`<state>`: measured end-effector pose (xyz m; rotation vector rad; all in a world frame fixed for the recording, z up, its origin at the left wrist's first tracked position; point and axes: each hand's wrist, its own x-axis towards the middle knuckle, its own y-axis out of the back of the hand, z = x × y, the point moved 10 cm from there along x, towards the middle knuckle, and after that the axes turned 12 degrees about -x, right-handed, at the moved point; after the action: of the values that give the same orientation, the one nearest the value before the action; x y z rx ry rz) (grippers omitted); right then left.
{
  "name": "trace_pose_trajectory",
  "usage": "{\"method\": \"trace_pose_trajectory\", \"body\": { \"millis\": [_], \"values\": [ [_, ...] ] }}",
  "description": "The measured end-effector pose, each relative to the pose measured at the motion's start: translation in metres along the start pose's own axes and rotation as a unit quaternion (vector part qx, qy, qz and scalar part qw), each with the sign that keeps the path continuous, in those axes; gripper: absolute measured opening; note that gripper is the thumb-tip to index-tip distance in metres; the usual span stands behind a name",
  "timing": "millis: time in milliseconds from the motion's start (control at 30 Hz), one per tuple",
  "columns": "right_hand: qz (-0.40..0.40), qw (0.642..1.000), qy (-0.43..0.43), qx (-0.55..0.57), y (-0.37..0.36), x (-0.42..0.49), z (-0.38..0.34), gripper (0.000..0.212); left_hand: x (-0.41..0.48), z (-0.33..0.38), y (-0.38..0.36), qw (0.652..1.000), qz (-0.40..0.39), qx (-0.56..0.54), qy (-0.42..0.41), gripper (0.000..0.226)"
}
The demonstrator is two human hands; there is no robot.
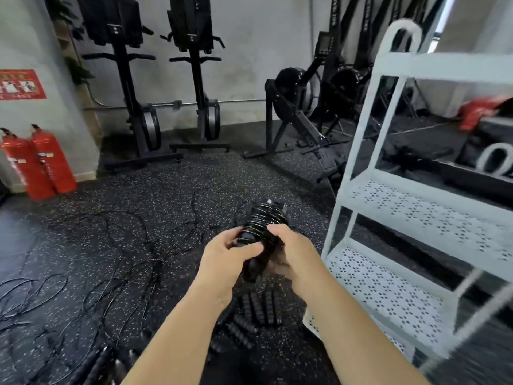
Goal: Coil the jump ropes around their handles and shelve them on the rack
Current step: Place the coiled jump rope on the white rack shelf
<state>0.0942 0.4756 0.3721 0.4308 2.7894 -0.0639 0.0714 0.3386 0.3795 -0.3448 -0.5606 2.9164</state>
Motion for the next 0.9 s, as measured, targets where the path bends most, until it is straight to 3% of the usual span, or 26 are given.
{"method": "trace_pose_trajectory", "body": {
  "millis": [67,233,433,600,700,800,900],
  "values": [
    [0.023,0.999,0.030,-0.014,0.025,-0.007,-0.008,0.008,-0.007,-0.002,-0.024,1.000,-0.011,-0.001,-0.001,0.033],
    [0.058,0.996,0.063,0.006,0.081,-0.016,-0.028,0.019,-0.012,-0.007,-0.086,0.995,-0.079,-0.058,0.032,0.032],
    [0.128,0.990,0.047,0.022,0.152,0.000,-0.049,0.027,-0.003,-0.010,-0.146,0.989,-0.091,-0.106,0.036,0.058],
    [0.200,0.977,0.042,0.066,0.211,0.026,-0.082,0.027,0.011,-0.015,-0.184,0.992,-0.093,-0.069,0.042,0.061],
    [0.235,0.968,0.029,0.086,0.242,0.059,-0.096,0.040,0.022,-0.018,-0.200,0.993,-0.098,-0.042,0.051,0.058],
    [0.237,0.969,-0.009,0.066,0.256,0.098,-0.091,0.047,0.033,-0.021,-0.211,0.993,-0.102,-0.013,0.053,0.060],
    [0.252,0.967,-0.036,0.010,0.264,0.116,-0.085,0.038,0.043,-0.023,-0.219,0.993,-0.104,0.002,0.054,0.060]
  ]
}}
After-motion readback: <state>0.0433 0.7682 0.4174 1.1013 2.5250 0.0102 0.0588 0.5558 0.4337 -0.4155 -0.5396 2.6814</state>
